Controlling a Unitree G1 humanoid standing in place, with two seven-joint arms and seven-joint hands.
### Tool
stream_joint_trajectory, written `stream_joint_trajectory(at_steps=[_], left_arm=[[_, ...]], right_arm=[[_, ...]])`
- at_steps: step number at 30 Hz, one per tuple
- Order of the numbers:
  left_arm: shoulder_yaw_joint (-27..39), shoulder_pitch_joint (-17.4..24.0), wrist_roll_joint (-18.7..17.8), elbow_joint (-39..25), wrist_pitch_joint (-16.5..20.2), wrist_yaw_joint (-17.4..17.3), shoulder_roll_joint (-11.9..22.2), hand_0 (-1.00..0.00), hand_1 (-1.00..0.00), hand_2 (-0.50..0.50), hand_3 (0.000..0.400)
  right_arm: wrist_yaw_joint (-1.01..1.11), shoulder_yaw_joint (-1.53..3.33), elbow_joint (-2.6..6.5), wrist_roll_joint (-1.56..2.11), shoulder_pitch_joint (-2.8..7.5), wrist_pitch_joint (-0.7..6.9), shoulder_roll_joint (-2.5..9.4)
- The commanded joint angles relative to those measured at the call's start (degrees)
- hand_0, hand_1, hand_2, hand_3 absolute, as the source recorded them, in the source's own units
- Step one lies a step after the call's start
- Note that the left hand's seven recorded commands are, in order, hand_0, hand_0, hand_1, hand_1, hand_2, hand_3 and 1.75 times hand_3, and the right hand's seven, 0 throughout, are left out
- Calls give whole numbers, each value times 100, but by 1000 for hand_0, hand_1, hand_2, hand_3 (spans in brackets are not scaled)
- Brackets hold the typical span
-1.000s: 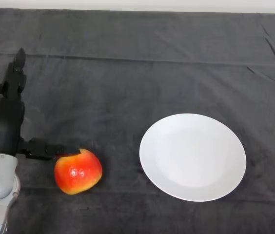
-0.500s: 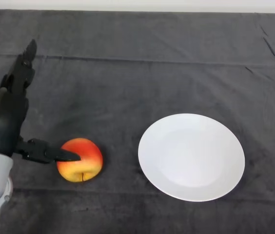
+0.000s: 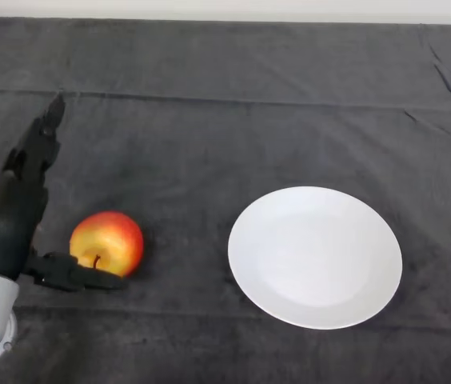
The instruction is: Move the apple to the plate
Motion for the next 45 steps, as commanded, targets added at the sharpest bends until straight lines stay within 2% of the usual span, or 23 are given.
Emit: stream_joint_trajectory(at_steps=[1, 4, 5, 6, 7, 8, 10, 11, 12, 18, 25, 30, 39, 45], left_arm=[[-246, -317, 186, 334, -202, -22, 158, 0, 0, 0, 0], [-300, -487, 226, 833, -372, 29, 113, -16, 0, -8, 6], [-311, -532, 232, 956, -411, 42, 101, -220, 0, -110, 88], [-322, -603, 239, 1161, -482, 63, 86, -706, 0, -353, 282], [-326, -666, 241, 1341, -544, 81, 77, -1000, 0, -500, 400], [-326, -726, 242, 1500, -595, 98, 68, -1000, 0, -500, 400], [-319, -837, 243, 1793, -683, 137, 50, -1000, -220, -390, 400], [-313, -886, 245, 1915, -714, 157, 42, -1000, -969, -16, 400], [-305, -931, 247, 2009, -727, 175, 33, -1000, -1000, 0, 400], [-246, -1085, 267, 2235, -675, 312, -37, -1000, -1000, 0, 400], [-167, -1092, 276, 1921, -443, 466, -142, -1000, -1000, 0, 400], [-115, -1001, 261, 1401, -222, 535, -213, -1000, -1000, 0, 400], [-71, -690, 241, -55, 265, 587, -326, -1000, -1000, 0, 400], [-107, -507, 248, -766, 352, 651, -371, -1000, -1000, 0, 400]], right_arm=[[-45, -88, -78, 53, 65, -2, -83], [-46, -88, -79, 54, 66, -2, -82], [-46, -88, -79, 54, 66, -2, -82], [-46, -88, -80, 54, 66, -2, -82], [-46, -88, -80, 55, 66, -1, -82], [-46, -88, -80, 55, 66, -1, -83], [-46, -88, -79, 55, 66, -1, -83], [-46, -88, -79, 56, 66, -1, -83], [-46, -88, -79, 56, 66, -1, -84], [-45, -88, -75, 58, 65, 0, -85], [-45, -88, -73, 60, 64, 1, -86], [-45, -87, -73, 61, 64, 1, -86], [-48, -85, -79, 62, 66, 0, -83], [-50, -84, -83, 62, 68, 0, -81]])
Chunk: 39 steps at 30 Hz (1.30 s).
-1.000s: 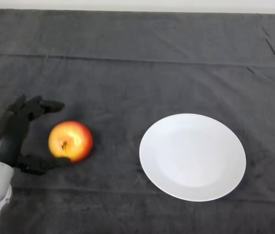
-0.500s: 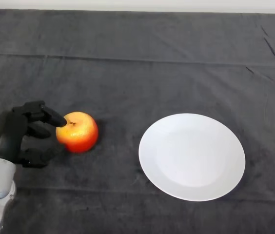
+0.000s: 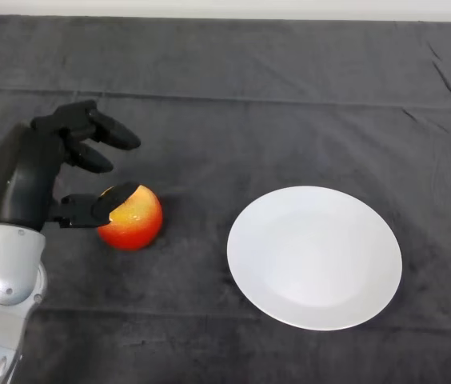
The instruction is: Move the apple to the plate
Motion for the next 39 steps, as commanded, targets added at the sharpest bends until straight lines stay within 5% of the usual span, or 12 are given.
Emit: stream_joint_trajectory(at_steps=[1, 2, 3, 4, 18, 39], left_arm=[[98, 214, 90, -179, 20, 85, -56, -1000, -1000, 0, 400], [99, 231, 81, -208, -20, 96, -50, -1000, -1000, 0, 400], [99, 243, 72, -212, -72, 110, -44, -682, -404, -139, 273], [95, 253, 67, -183, -146, 130, -38, 0, 0, 0, 0], [16, -235, 155, 1816, -1272, 462, 64, 0, 0, 0, 0], [-544, -1201, 245, 4473, -1922, 1167, -581, 0, 0, 0, 0]], right_arm=[[-48, -84, -83, 62, 68, -1, -81], [-48, -84, -84, 62, 68, -1, -81], [-48, -84, -84, 62, 68, -1, -81], [-49, -84, -85, 62, 68, -1, -81], [-50, -82, -86, 64, 69, 0, -81], [-35, -85, -55, 68, 60, 4, -97]])
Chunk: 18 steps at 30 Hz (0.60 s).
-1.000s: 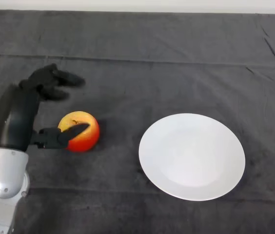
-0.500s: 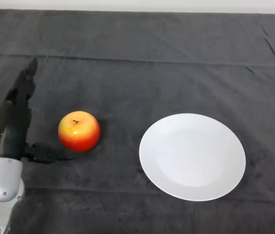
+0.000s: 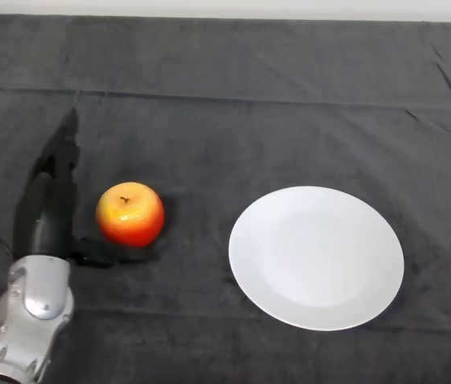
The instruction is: Move the apple to the plate
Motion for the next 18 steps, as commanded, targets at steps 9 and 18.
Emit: stream_joint_trajectory(at_steps=[9, 18], left_arm=[[-353, -401, -94, 739, -278, 52, -117, 0, 0, 0, 0], [-546, -544, -209, 1109, -449, -19, -96, -90, 0, -45, 36]], right_arm=[[-24, -86, -34, 68, 54, 5, -106], [-14, -87, -16, 68, 49, 6, -115]])
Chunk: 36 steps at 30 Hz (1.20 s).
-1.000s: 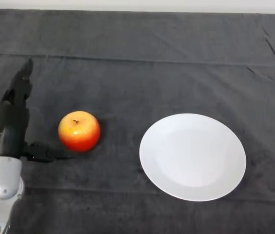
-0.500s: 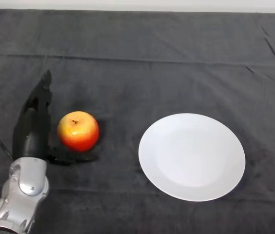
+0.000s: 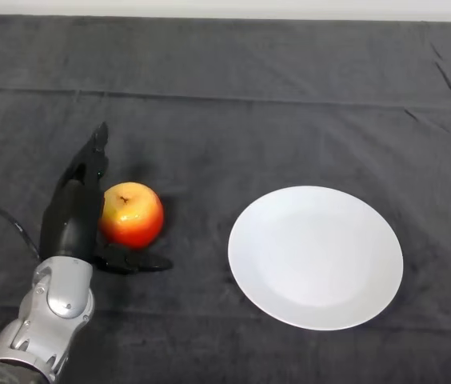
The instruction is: Move the apple to the plate
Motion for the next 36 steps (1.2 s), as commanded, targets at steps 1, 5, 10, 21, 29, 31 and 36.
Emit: stream_joint_trajectory(at_steps=[1, 5, 10, 21, 29, 31, 36], left_arm=[[-165, -161, -54, 285, -78, -35, 3, -1000, 0, -500, 400], [-223, -194, -60, 348, -90, -5, 6, -1000, -1000, 0, 400], [-300, -205, -48, 365, -88, 66, 12, -1000, -1000, 0, 400], [-411, -173, -19, -224, 297, 84, 97, -1000, -1000, 0, 400], [-467, 31, 51, -1484, 929, 69, 166, -1000, -1000, 0, 400], [-503, 88, 85, -1831, 1094, 77, 162, -1000, -1000, 0, 400], [-629, 194, 167, -2521, 1407, 105, 133, -1000, -1000, 0, 400]], right_arm=[[-13, -87, -13, 67, 48, 6, -116], [-9, -88, -6, 67, 46, 6, -118], [-4, -88, 2, 66, 43, 6, -122], [3, -88, 12, 64, 40, 4, -125], [1, -86, 7, 62, 41, 1, -121], [0, -86, 4, 62, 42, 0, -120], [-4, -84, -4, 60, 44, -1, -116]])
